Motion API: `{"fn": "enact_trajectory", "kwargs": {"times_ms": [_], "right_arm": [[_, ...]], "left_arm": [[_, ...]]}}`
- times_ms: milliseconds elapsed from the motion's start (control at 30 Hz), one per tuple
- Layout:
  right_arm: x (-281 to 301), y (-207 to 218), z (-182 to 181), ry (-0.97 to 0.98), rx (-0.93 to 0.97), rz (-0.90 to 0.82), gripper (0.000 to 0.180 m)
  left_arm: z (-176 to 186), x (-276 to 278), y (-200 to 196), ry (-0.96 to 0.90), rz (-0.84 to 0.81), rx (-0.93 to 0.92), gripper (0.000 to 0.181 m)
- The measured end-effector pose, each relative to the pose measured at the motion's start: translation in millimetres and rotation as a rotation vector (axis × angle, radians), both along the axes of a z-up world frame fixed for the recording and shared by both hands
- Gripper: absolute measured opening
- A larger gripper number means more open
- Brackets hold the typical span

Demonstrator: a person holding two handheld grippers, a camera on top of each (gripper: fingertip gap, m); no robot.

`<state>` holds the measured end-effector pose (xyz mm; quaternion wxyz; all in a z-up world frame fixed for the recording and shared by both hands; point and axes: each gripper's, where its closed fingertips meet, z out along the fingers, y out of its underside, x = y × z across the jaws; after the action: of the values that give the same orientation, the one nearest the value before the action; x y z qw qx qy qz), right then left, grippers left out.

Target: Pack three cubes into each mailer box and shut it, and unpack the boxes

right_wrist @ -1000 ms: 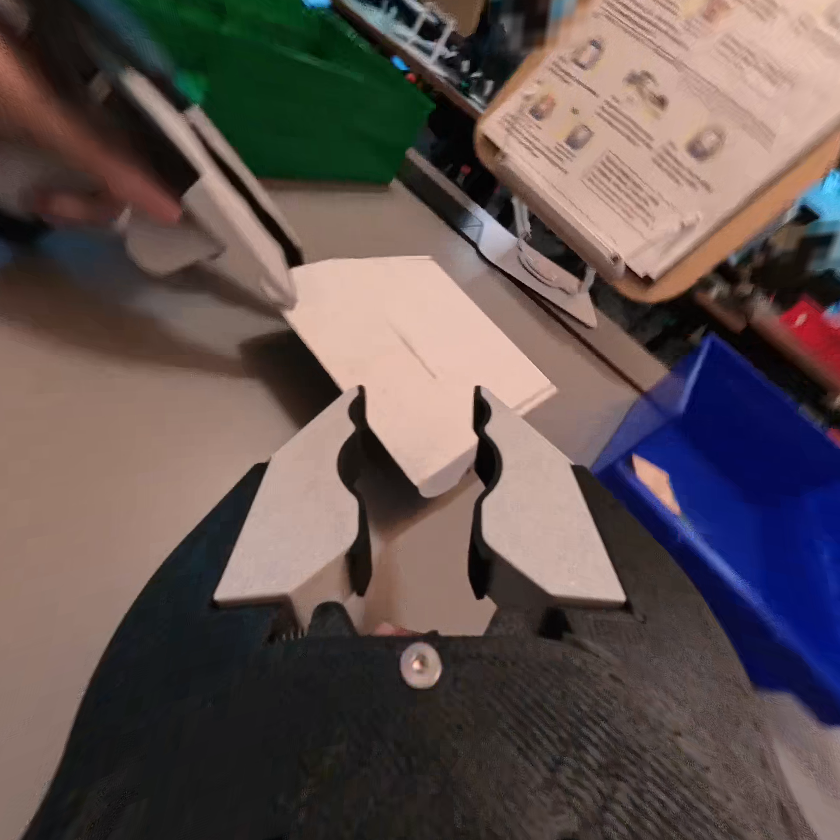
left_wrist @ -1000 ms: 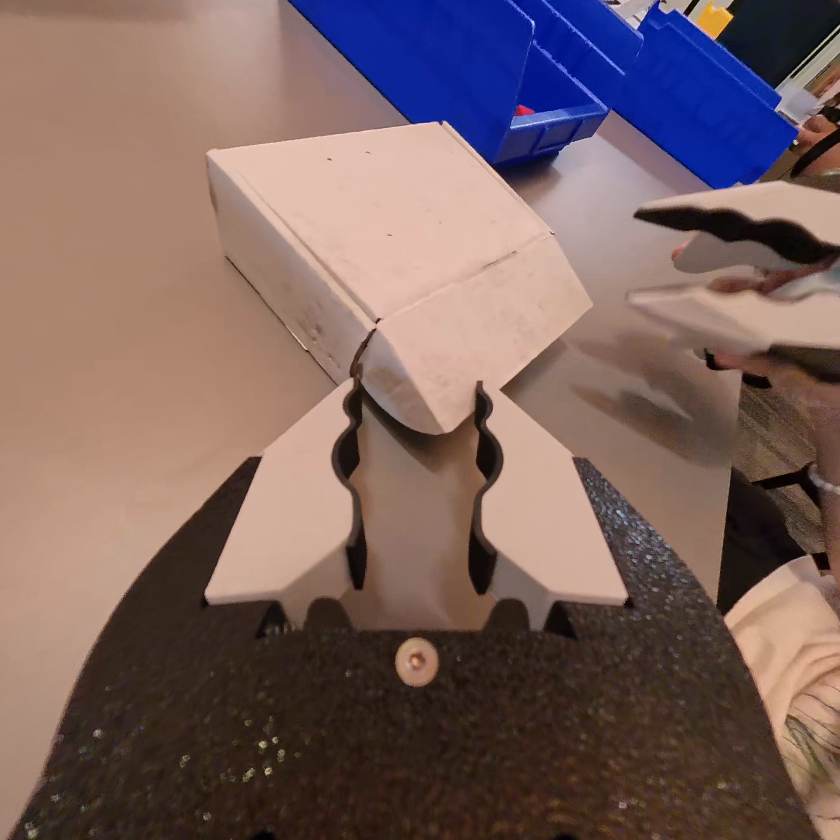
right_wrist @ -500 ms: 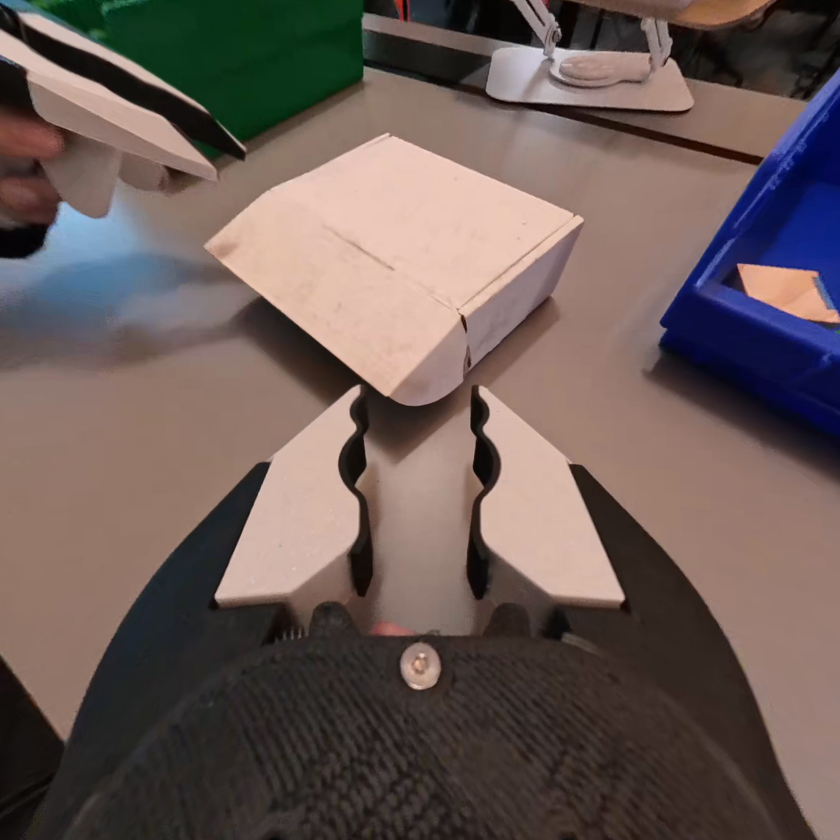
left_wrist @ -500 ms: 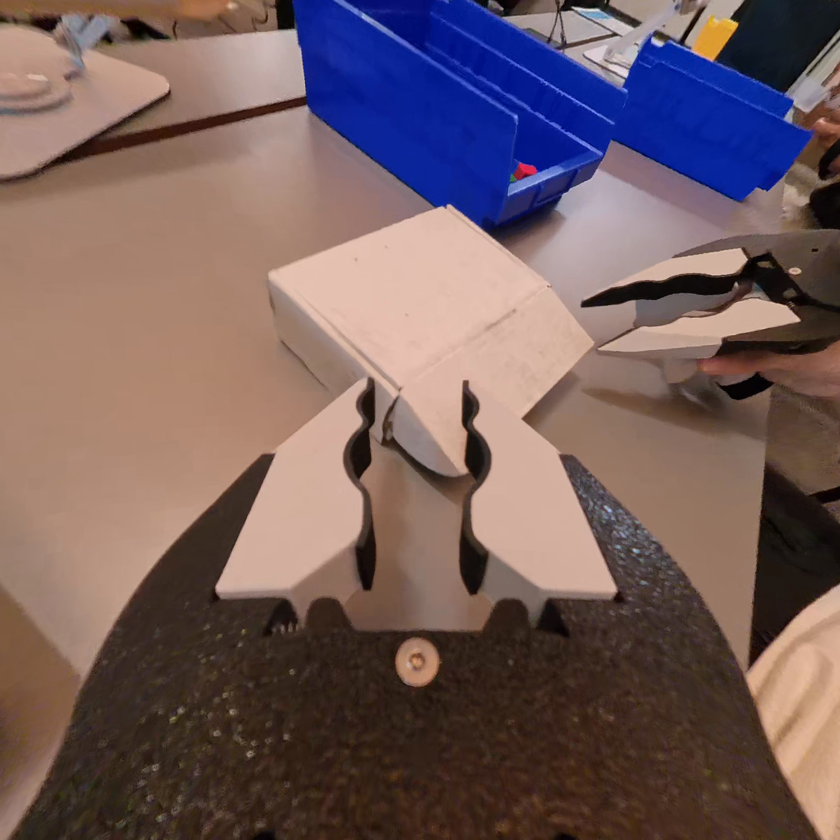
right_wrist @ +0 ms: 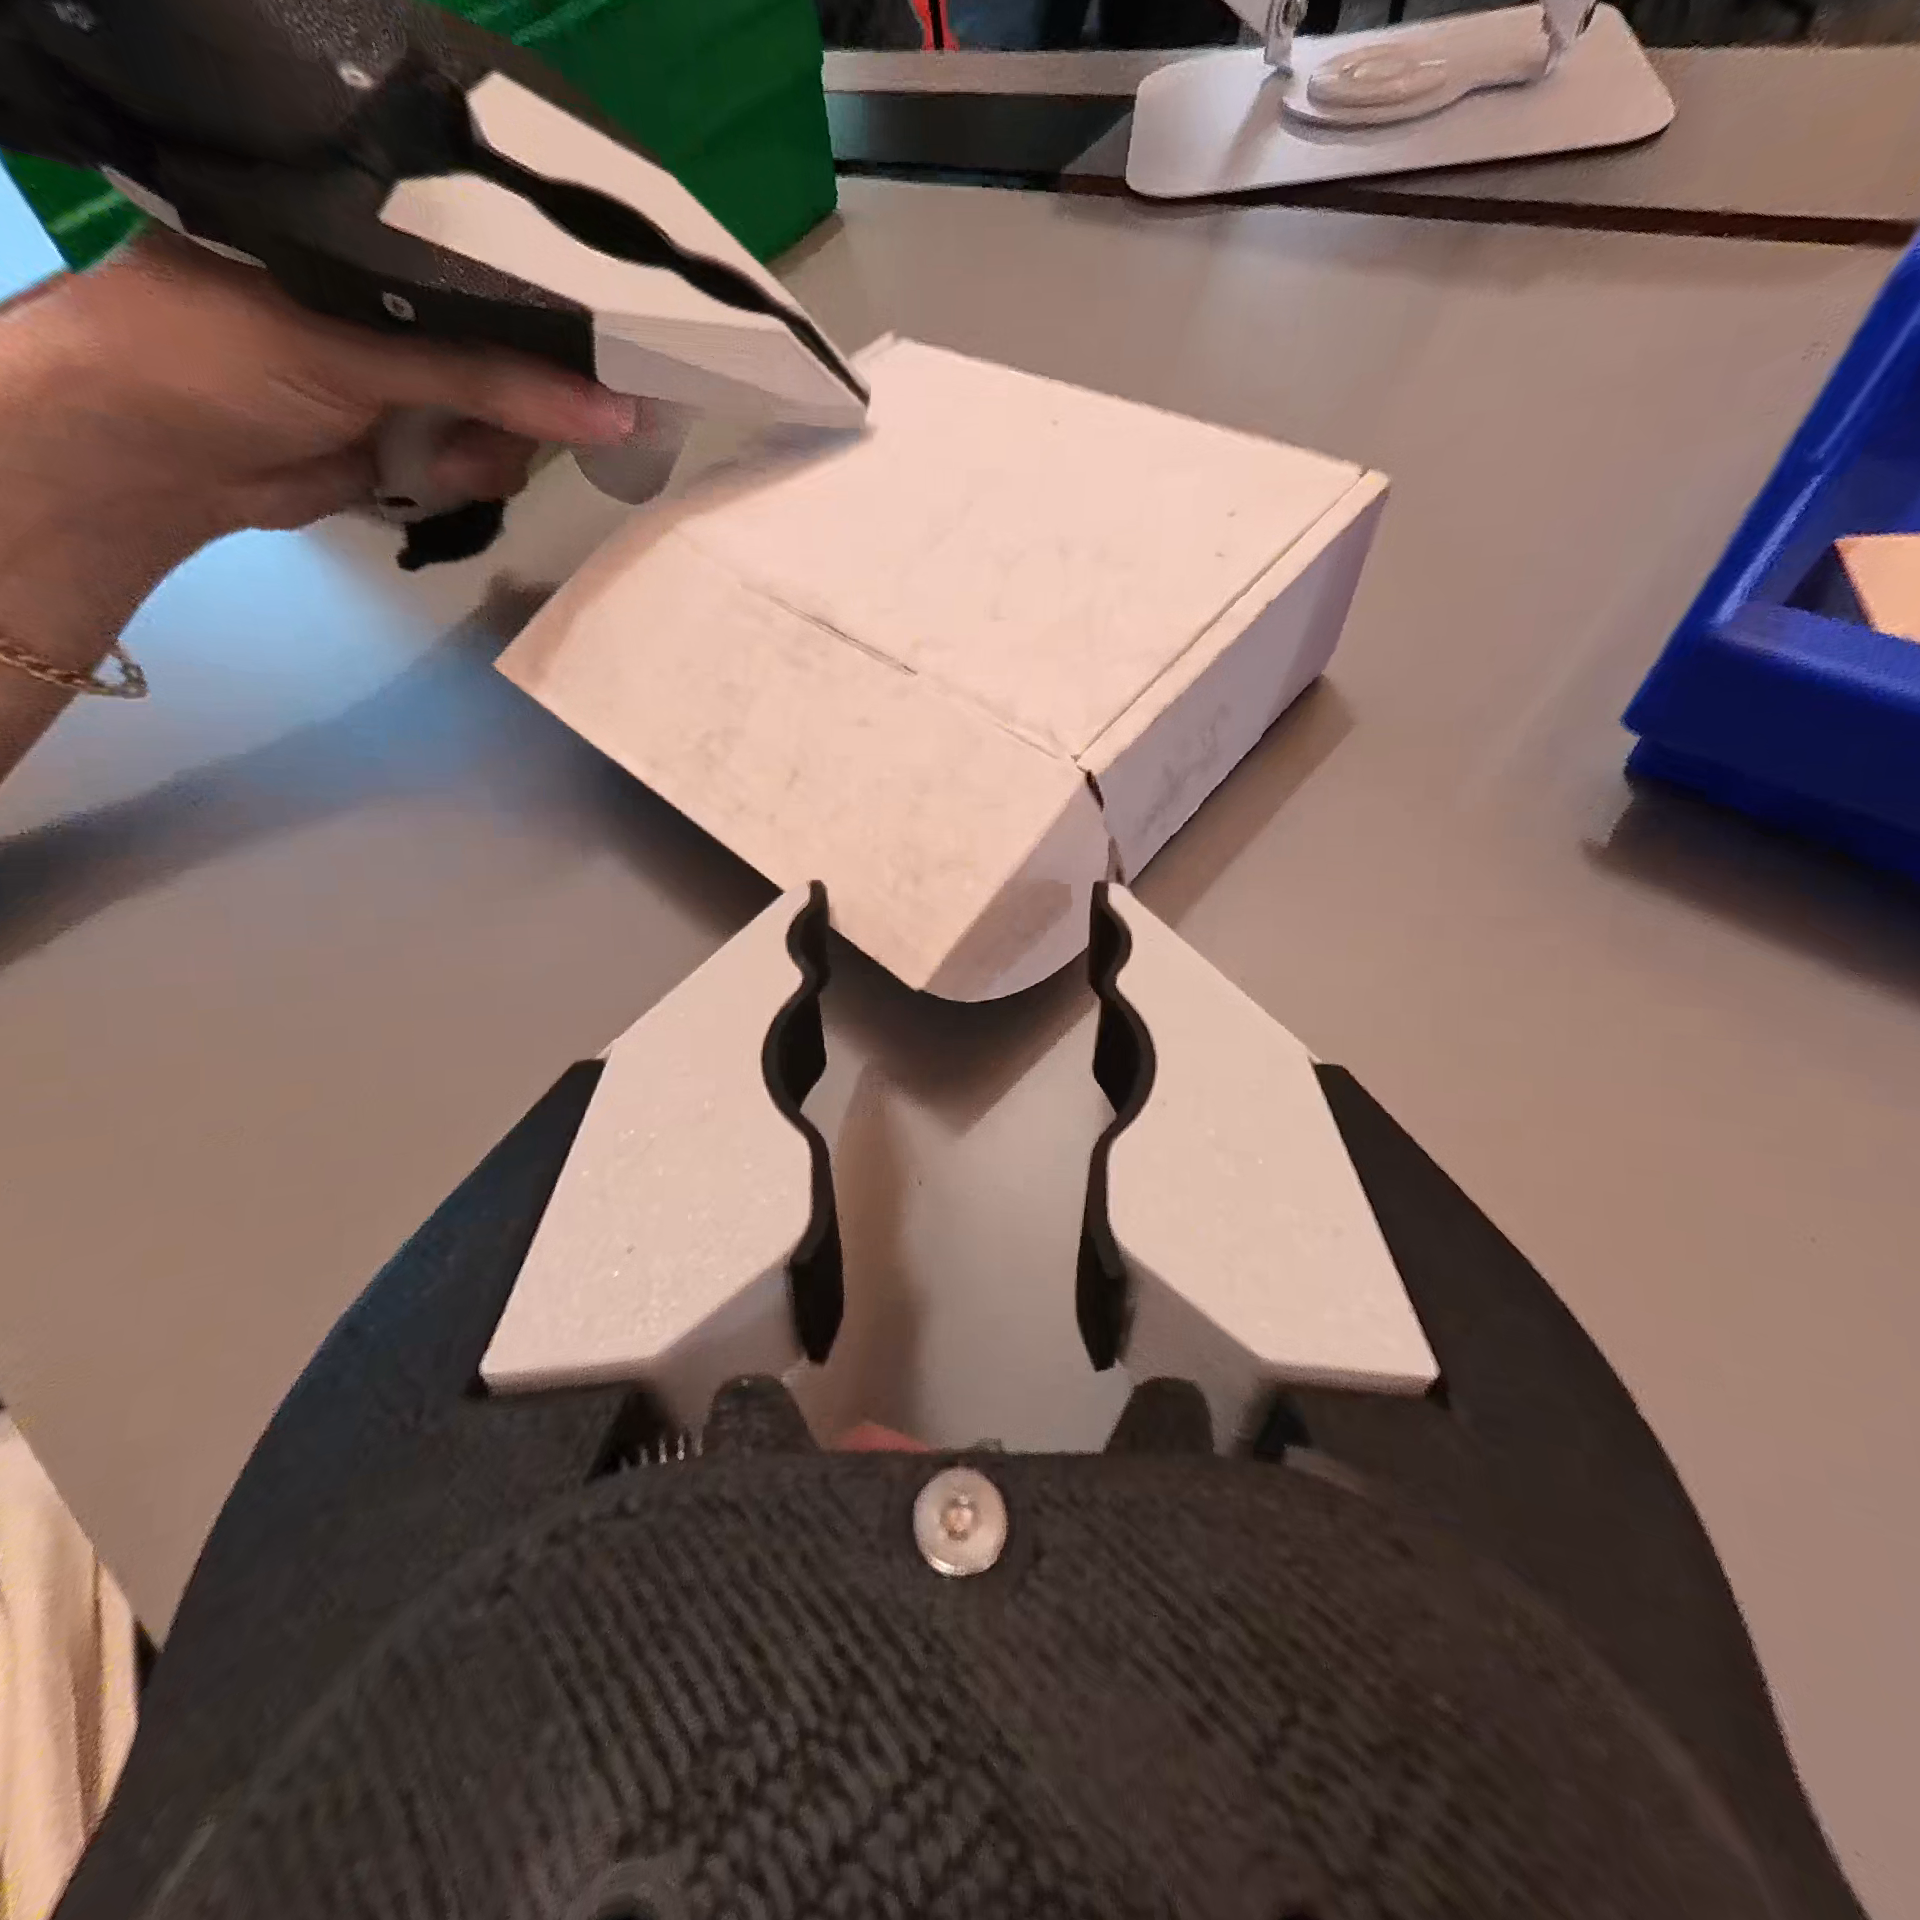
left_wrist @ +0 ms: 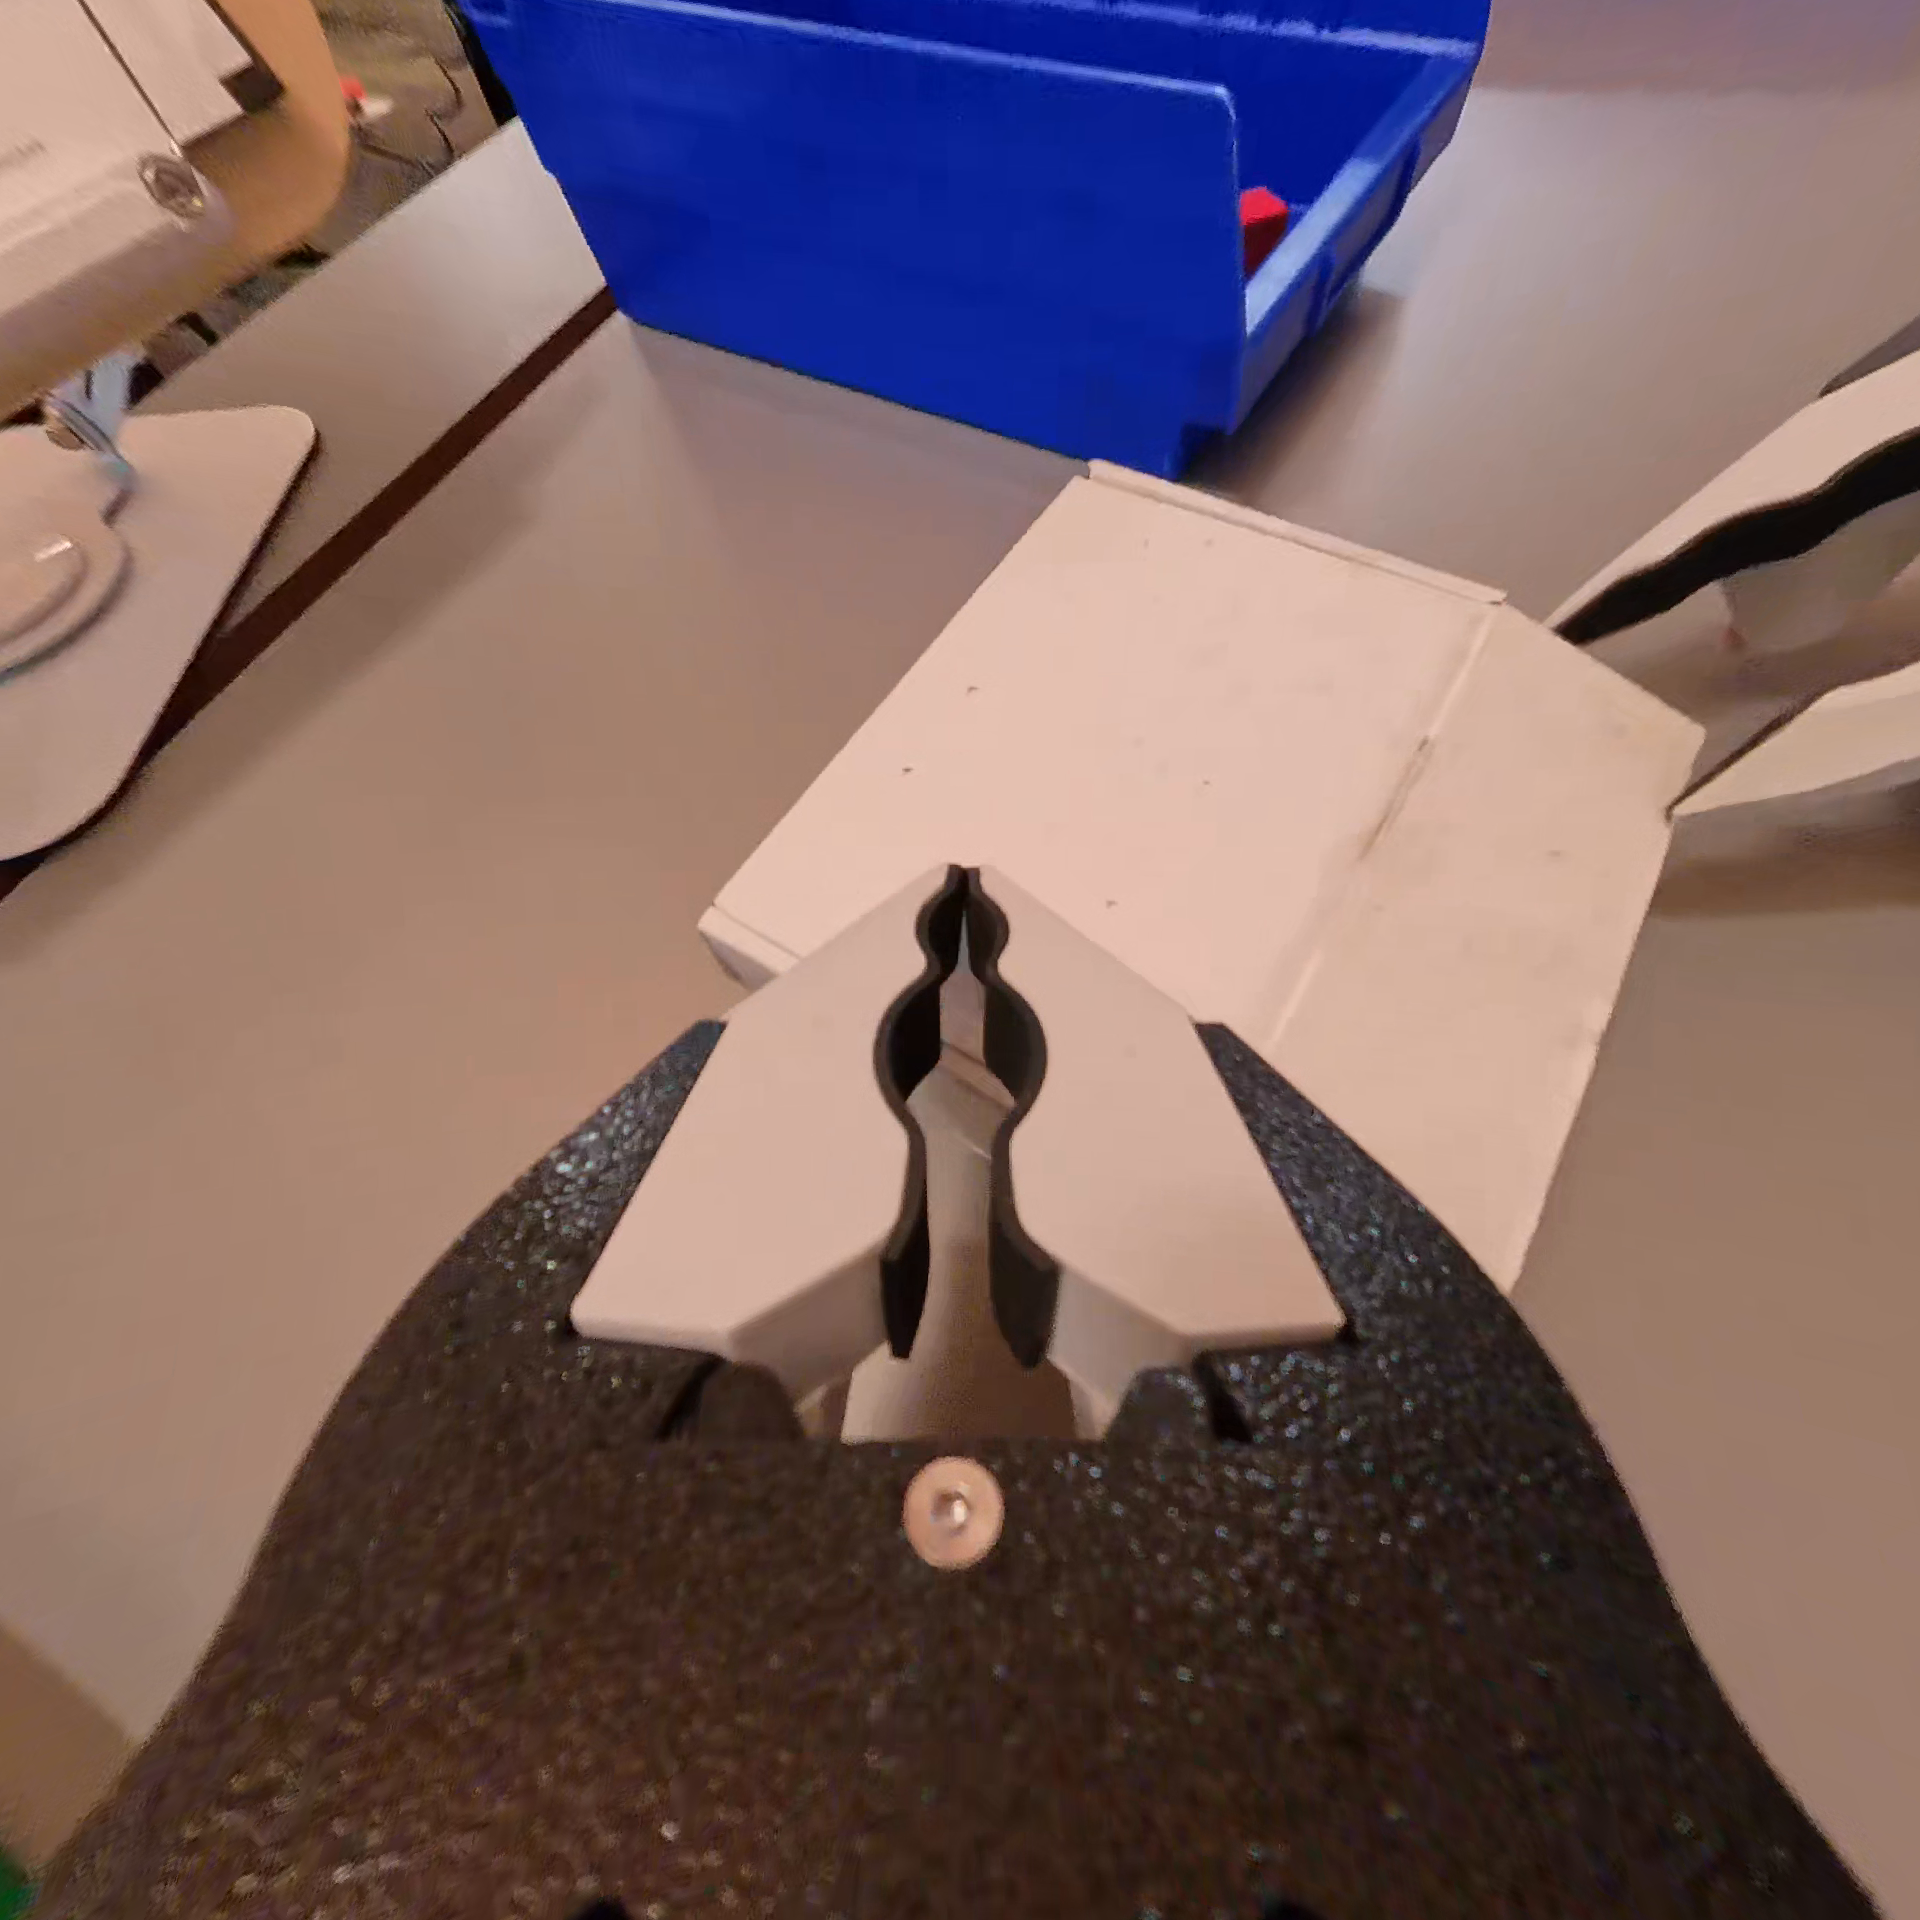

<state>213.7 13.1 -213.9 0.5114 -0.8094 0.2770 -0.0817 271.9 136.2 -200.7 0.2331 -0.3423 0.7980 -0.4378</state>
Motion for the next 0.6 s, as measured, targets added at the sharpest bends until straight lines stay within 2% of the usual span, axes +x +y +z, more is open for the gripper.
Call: {"fn": "enact_trajectory", "kwargs": {"times_ms": [300,533,600], "right_arm": [[-0.3,7.0,-7.3,0.092,0.036,0.006,0.047],[0.4,4.7,-5.7,0.208,0.08,0.013,0.039],[-1.3,5.5,-4.8,0.211,0.102,0.019,0.042]], "left_arm": [[-1.3,-1.8,0.5,-0.008,0.051,-0.079,0.0],[-1.4,-2.1,0.7,-0.034,0.069,-0.039,0.0],[-1.4,-2.2,0.9,-0.038,0.074,-0.033,0.0]]}}
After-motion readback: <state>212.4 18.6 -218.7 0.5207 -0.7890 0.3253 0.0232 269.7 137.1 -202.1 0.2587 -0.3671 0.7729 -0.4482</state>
